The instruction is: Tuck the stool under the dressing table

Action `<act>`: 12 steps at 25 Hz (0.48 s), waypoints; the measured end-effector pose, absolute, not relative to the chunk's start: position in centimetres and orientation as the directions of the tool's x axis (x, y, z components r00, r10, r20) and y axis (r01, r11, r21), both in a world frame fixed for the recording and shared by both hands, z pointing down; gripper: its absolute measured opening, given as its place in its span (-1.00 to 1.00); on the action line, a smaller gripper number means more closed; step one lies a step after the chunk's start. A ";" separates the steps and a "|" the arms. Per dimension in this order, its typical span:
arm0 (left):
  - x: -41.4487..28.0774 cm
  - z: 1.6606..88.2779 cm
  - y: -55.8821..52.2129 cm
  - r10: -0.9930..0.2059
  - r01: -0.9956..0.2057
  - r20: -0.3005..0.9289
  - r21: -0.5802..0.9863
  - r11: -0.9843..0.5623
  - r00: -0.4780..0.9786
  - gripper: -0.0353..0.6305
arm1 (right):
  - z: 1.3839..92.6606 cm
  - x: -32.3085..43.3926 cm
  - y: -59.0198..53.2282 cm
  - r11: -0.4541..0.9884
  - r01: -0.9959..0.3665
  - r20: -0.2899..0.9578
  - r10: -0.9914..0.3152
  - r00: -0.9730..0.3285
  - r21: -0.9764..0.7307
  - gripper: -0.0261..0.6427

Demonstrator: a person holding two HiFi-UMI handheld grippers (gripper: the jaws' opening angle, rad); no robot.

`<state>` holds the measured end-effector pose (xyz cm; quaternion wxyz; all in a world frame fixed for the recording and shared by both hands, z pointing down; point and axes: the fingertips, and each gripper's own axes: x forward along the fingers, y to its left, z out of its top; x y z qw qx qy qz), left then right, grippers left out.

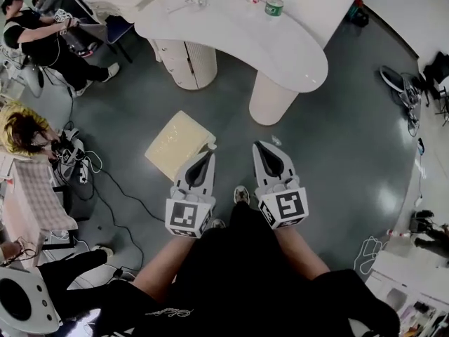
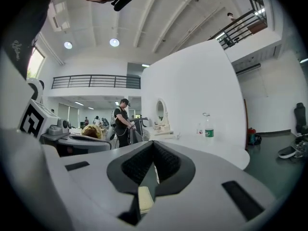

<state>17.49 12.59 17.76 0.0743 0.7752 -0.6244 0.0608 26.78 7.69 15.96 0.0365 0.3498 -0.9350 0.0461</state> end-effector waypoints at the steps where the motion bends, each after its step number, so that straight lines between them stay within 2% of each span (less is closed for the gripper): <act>1: 16.8 17.7 12.1 -0.963 -0.982 0.191 0.032 -0.186 0.189 -0.88 | 15.7 26.0 6.9 0.768 -0.637 0.092 -0.631 -0.770 -0.064 -0.90; 12: 12.9 16.9 10.3 -0.974 -1.000 0.226 -0.015 -0.016 0.012 -0.88 | 15.8 19.8 3.0 0.893 -0.439 0.077 -0.434 -0.898 -0.095 -0.90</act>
